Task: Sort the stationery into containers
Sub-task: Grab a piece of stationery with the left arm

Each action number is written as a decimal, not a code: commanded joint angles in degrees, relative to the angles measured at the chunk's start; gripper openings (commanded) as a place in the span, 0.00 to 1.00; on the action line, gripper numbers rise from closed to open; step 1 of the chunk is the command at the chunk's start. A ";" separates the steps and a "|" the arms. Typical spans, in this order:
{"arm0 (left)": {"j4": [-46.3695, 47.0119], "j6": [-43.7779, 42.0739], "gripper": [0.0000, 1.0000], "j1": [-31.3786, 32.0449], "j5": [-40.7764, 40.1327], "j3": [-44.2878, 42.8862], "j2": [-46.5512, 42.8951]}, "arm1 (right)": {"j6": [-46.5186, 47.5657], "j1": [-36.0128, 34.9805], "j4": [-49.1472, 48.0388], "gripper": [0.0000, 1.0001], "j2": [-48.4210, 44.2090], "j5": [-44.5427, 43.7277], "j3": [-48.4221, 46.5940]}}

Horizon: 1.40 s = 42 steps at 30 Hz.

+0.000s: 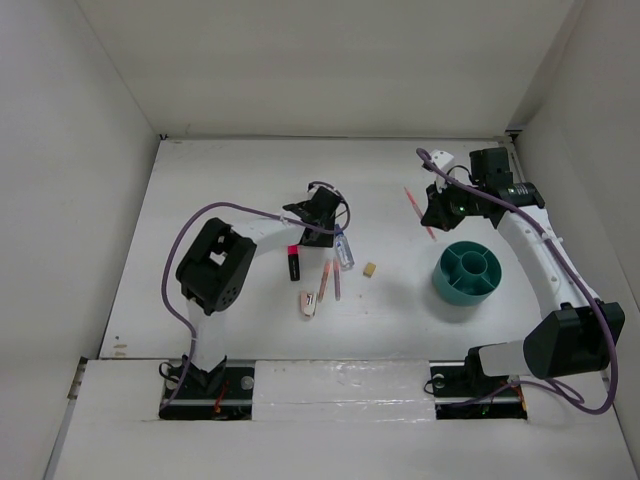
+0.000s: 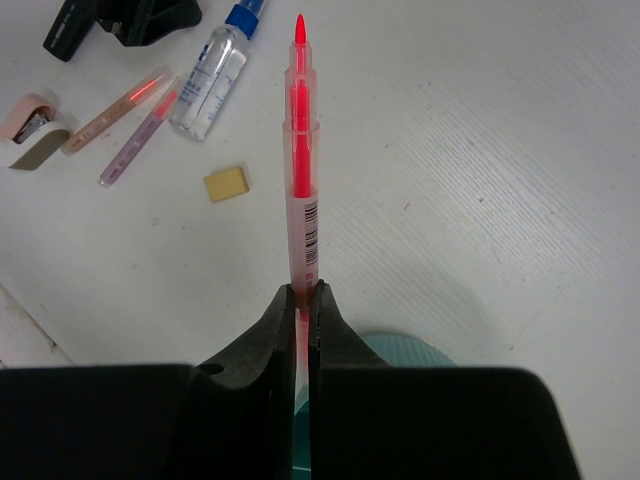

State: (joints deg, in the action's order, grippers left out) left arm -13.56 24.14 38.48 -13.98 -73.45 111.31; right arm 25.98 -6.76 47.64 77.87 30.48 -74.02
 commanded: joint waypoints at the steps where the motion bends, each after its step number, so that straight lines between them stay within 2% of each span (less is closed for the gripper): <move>1: -0.24 -0.85 0.47 0.46 -0.96 -2.22 0.14 | 1.01 0.35 -0.53 0.00 -1.40 2.21 0.37; 5: -0.76 -0.85 0.46 0.98 -0.96 -2.75 0.75 | 1.01 0.35 -0.53 0.00 -1.40 2.22 0.37; 10: -1.38 -0.33 0.39 0.98 -1.49 -2.23 0.75 | 1.01 0.35 -0.53 0.00 -1.40 2.22 0.37; 13: -1.38 -0.32 0.39 0.98 -1.49 -1.61 0.75 | 1.01 0.35 -0.53 0.00 -1.40 2.22 0.37; 18: -1.38 0.20 0.31 0.98 -1.49 -0.99 0.75 | 1.53 0.35 -0.53 0.00 -1.93 2.22 0.37; 20: -1.38 0.20 0.23 0.98 -1.49 -0.99 0.75 | 1.53 0.35 -0.53 0.00 -1.93 2.22 0.37; 22: -1.38 0.20 0.21 0.98 -1.49 -0.99 1.37 | 1.53 0.35 -0.53 0.00 -1.93 2.22 0.37; 26: -1.38 1.34 0.01 0.98 -0.44 -0.99 1.98 | 1.53 0.35 -0.53 0.00 -1.93 2.22 0.37; 29: -1.99 1.87 0.00 0.46 0.18 -0.38 1.98 | 1.53 0.35 -0.53 0.00 -1.93 2.22 0.37; 34: -2.52 4.15 0.00 0.46 -0.35 0.15 -2.40 | 1.53 0.35 -0.53 0.00 -1.93 3.35 0.37; 39: -2.52 6.18 0.00 -0.07 3.15 -2.82 -14.15 | 1.53 -0.87 0.70 0.00 0.26 4.15 -2.61; 42: -2.52 9.07 0.00 -0.07 2.04 -6.42 -22.93 | 0.05 -2.38 2.10 0.00 2.72 0.82 -9.81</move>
State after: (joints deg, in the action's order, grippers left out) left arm -17.02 29.78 38.52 -11.81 -74.15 101.03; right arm 26.61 -7.81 49.95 79.29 31.94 -76.69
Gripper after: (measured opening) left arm 0.033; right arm 0.067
